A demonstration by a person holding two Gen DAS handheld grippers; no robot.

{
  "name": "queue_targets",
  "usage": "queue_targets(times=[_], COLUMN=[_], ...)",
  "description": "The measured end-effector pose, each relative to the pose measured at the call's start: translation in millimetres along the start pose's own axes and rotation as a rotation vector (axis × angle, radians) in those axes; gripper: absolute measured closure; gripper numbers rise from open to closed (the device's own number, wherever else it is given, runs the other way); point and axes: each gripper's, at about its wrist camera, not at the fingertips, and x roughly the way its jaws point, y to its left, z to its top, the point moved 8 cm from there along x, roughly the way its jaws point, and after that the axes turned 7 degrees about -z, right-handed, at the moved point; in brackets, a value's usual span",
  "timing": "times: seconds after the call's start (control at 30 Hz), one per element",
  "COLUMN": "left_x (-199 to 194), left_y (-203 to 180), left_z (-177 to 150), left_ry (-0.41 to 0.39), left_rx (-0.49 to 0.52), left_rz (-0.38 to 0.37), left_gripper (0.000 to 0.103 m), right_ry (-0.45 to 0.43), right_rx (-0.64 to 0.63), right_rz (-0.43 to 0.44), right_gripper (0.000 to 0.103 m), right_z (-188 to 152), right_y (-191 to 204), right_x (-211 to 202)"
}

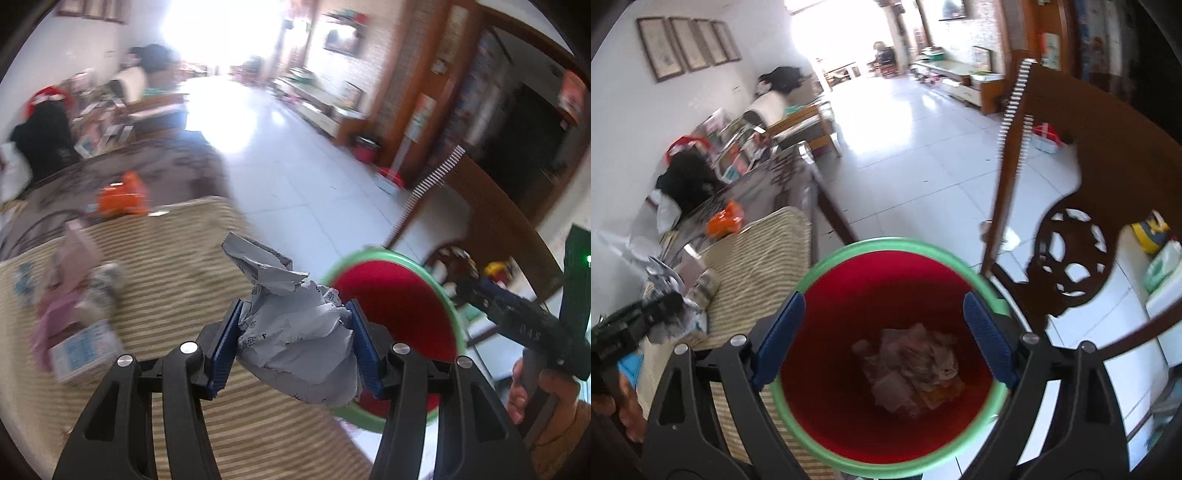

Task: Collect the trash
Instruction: 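Carry the brown paper into the red bin with the right tool while the left tool carries grey paper there, then grasp the blue-white wrapper with the left tool while the right tool grasps the pink carton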

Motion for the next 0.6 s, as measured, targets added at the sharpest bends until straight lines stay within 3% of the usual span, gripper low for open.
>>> queue_targets(times=[0.13,0.27,0.33,0.47,0.6], left_x=[25.7,36.5,36.0,25.0,8.9], left_y=[-36.1,-61.3,-68.8,-55.9,-24.1], left_z=[0.9,0.7,-3.4,-5.6,-2.2], left_ry=[0.054,0.085,0.093,0.064,0.026], left_rx=[0.045,0.100,0.120,0.110,0.052], left_rz=[-0.104,-0.160,-0.162,-0.160,-0.119], left_gripper=[0.050,0.045,0.022,0.020,0.020], right_ry=[-0.042,-0.097,-0.119,-0.118,-0.075], right_rx=[0.021,0.035,0.029,0.016,0.004], right_rz=[-0.051,-0.096,-0.109,-0.106,-0.036], right_gripper=[0.017,0.017,0.017,0.017,0.017], right_z=[4.3,10.9,14.0,15.4,11.8], right_y=[-19.2,-30.5,-30.5,-21.9,3.2], right_x=[-15.0,-32.3,-38.3,-37.5,-26.6])
